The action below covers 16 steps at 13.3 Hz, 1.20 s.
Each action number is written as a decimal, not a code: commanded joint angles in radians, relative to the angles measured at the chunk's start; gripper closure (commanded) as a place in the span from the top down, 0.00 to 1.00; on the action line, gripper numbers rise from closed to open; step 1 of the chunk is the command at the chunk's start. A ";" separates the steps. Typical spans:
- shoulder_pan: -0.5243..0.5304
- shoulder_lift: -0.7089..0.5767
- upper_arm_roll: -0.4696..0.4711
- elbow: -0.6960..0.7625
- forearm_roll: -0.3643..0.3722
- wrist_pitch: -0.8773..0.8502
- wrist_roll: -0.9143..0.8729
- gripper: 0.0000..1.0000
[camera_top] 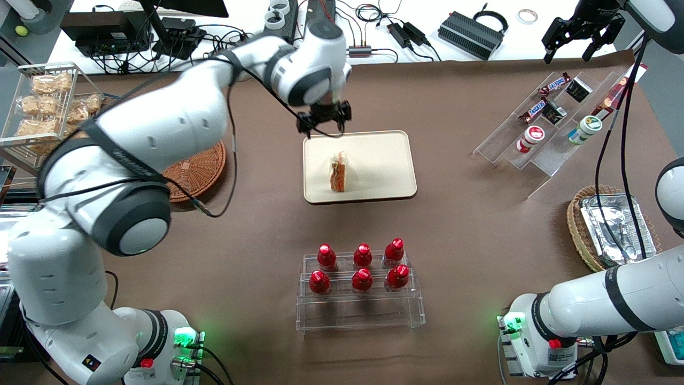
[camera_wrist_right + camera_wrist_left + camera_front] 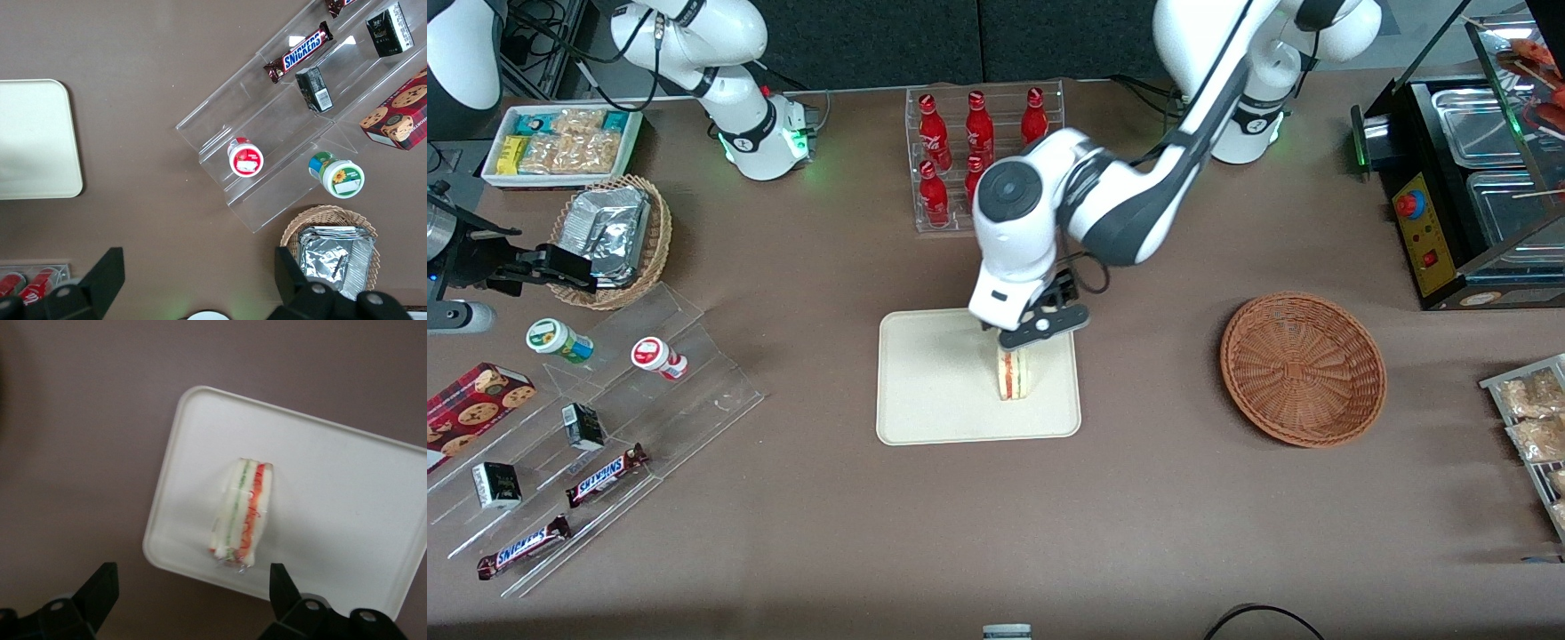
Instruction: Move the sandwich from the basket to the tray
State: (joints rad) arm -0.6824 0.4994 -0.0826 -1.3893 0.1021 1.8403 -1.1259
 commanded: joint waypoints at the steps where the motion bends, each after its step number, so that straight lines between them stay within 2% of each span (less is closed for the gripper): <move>1: 0.024 -0.097 0.000 -0.011 0.008 -0.122 -0.014 1.00; 5: 0.150 -0.238 0.004 -0.011 0.008 -0.246 0.056 1.00; 11: 0.380 -0.395 0.003 -0.024 -0.007 -0.429 0.450 1.00; 14: 0.516 -0.456 0.004 -0.045 -0.067 -0.490 0.679 1.00; 16: 0.599 -0.522 0.006 -0.117 -0.085 -0.490 0.863 1.00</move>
State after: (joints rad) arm -0.1523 0.0632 -0.0636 -1.4098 0.0454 1.3483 -0.3953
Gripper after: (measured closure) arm 0.000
